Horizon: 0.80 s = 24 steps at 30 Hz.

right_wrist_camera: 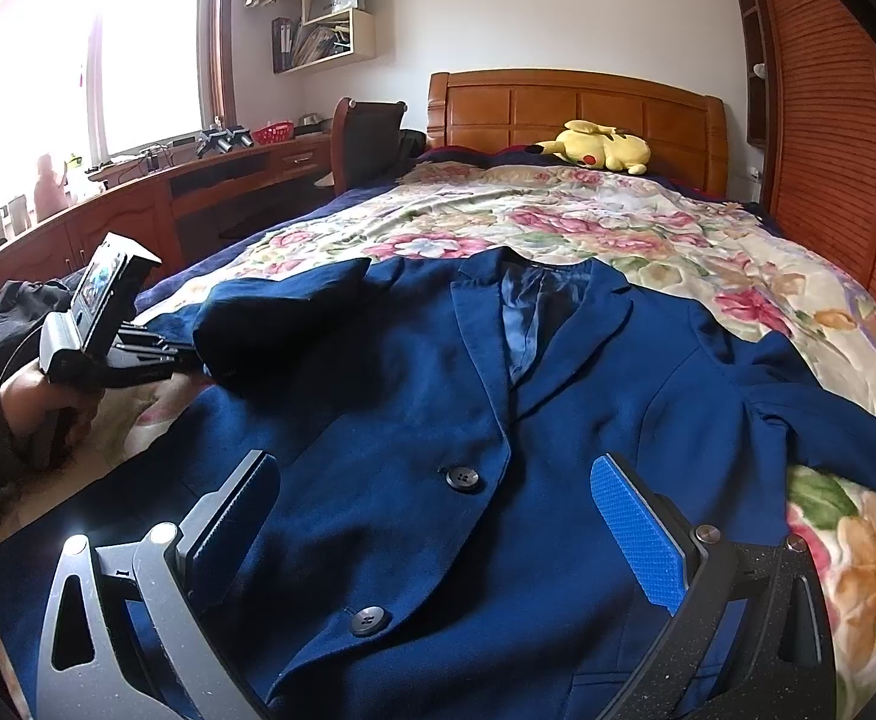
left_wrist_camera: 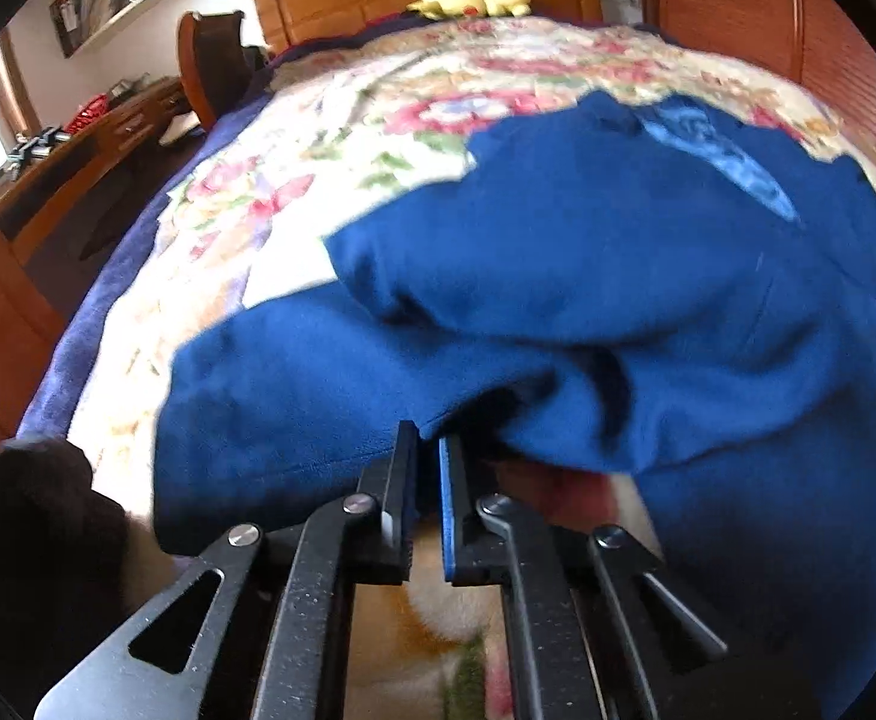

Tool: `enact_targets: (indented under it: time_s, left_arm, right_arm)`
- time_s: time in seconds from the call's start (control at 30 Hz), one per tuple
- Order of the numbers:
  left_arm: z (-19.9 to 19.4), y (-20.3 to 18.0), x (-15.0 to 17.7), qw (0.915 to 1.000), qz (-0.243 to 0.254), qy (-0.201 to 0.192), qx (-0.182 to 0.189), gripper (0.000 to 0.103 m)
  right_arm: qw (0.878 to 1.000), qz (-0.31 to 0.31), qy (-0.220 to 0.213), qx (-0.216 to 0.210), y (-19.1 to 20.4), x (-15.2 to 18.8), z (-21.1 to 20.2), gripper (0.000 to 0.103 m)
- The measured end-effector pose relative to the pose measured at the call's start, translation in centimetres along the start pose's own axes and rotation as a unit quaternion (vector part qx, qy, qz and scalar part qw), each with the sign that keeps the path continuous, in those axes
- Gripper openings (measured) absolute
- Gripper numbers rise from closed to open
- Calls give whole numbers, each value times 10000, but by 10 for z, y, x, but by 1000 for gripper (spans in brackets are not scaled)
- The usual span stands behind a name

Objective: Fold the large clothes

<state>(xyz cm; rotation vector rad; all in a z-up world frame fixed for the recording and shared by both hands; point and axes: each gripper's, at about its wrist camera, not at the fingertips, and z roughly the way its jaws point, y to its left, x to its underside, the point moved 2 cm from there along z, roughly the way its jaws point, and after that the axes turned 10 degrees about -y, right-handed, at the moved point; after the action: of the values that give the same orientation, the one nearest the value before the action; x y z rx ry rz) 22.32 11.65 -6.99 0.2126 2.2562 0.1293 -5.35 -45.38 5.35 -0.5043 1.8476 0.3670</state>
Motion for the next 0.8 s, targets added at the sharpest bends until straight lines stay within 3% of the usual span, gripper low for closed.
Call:
enact_targets:
  time_s: [0.23,0.4,0.6,0.8]
  left_arm:
    - [-47,-16,-45,9967,-48,-808,-65,6]
    - [-80,-61,-80,9915,94,-1275,259,6]
    - [-98,-118,-105,9853,267,-1510,752,5]
    - [-109,-163,-110,9807,452,-1542,1116,5]
  right_arm:
    - [10000,-1,-89,20,-3,-3,-8,103]
    - [9998,-97,-136,111,-6,-5,-15,103]
    - [9996,16,-125,245,-27,-2,-25,103]
    - [9987,174,-178,438,-43,-1,-39,103]
